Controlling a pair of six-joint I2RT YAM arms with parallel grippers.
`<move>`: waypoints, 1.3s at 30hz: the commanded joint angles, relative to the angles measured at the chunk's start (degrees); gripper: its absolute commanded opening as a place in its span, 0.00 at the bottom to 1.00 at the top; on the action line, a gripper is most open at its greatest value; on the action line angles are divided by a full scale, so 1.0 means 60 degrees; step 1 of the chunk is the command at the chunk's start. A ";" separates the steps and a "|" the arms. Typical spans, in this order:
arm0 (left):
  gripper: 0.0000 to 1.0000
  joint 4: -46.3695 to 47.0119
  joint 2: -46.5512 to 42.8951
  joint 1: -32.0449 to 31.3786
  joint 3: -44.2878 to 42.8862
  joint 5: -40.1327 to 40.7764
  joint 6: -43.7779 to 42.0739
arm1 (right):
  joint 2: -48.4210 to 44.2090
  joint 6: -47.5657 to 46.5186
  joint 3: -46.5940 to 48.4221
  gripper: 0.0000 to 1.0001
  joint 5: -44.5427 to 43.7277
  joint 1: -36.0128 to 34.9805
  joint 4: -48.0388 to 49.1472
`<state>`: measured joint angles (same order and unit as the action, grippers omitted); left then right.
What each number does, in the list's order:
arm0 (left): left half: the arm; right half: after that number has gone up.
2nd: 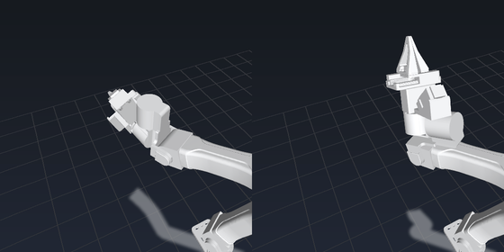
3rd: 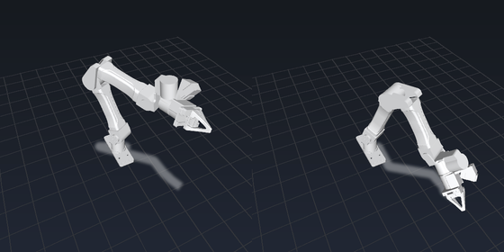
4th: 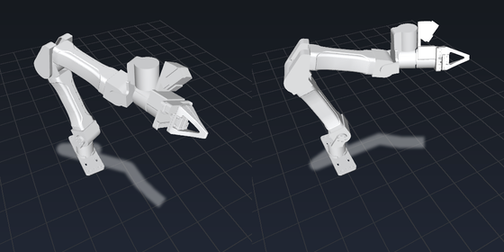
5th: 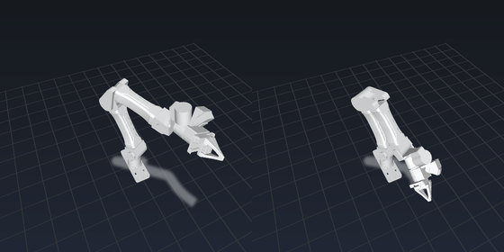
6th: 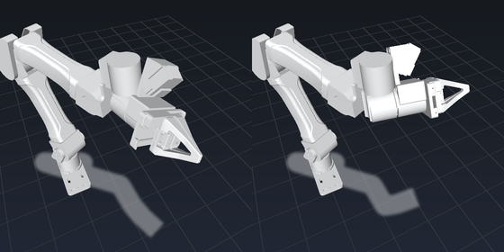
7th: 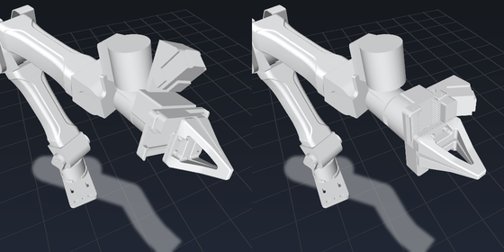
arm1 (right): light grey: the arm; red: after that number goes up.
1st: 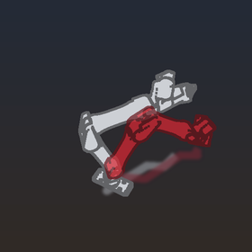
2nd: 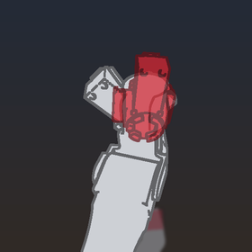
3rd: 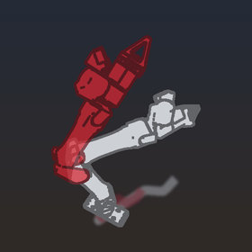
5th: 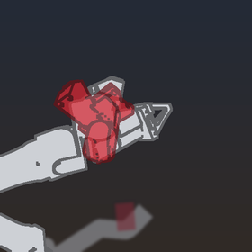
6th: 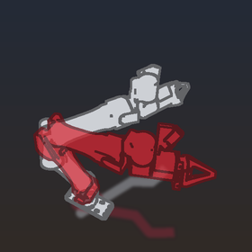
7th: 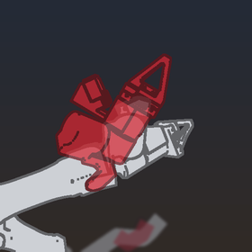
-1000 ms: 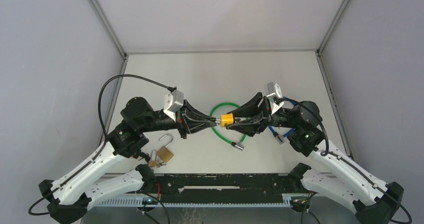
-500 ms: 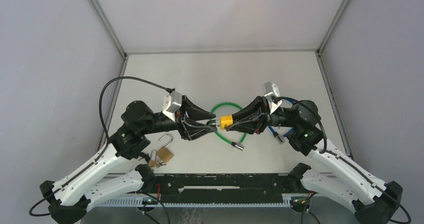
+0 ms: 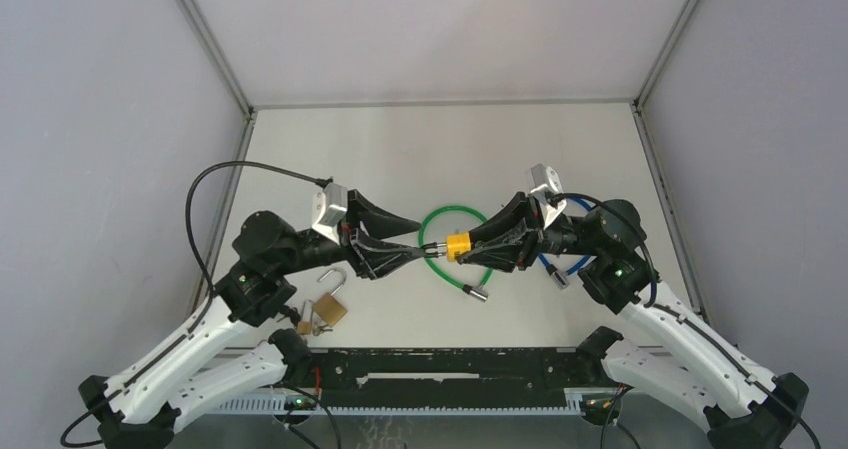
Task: Lock with the key
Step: Lock the lock.
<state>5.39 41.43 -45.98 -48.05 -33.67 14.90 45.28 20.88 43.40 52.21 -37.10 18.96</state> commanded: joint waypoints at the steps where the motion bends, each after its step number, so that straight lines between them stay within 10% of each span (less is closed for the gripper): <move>1: 0.52 0.0790 0.0298 -0.0196 0.0282 -0.0191 0.0505 | -0.0186 -0.0061 0.0687 0.00 -0.0202 0.0045 0.0362; 7: 0.49 0.0815 0.0525 -0.0436 0.0300 -0.0072 0.0481 | -0.0165 -0.0053 0.0690 0.00 -0.0184 0.0046 0.0463; 12: 0.21 0.0936 0.0545 -0.0446 0.0241 -0.0042 0.0563 | -0.0145 -0.0094 0.0691 0.00 -0.0104 0.0046 0.0383; 18: 0.38 0.0684 0.0384 -0.0445 0.0157 -0.0346 0.0164 | -0.0249 -0.0329 0.0703 0.00 -0.0118 0.0068 -0.0026; 27: 0.00 0.0203 0.0401 -0.0404 -0.0017 -0.0381 -0.0080 | -0.0341 -0.0453 0.0882 0.00 -0.0132 0.0081 -0.0302; 39: 0.00 0.1336 0.0930 -0.1119 -0.0051 0.0174 -0.0068 | 0.0435 0.0155 0.0907 0.00 -0.0035 -0.0569 0.0935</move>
<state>8.56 44.56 -50.78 -46.63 -33.01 14.52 46.61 20.62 45.63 51.77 -37.74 17.37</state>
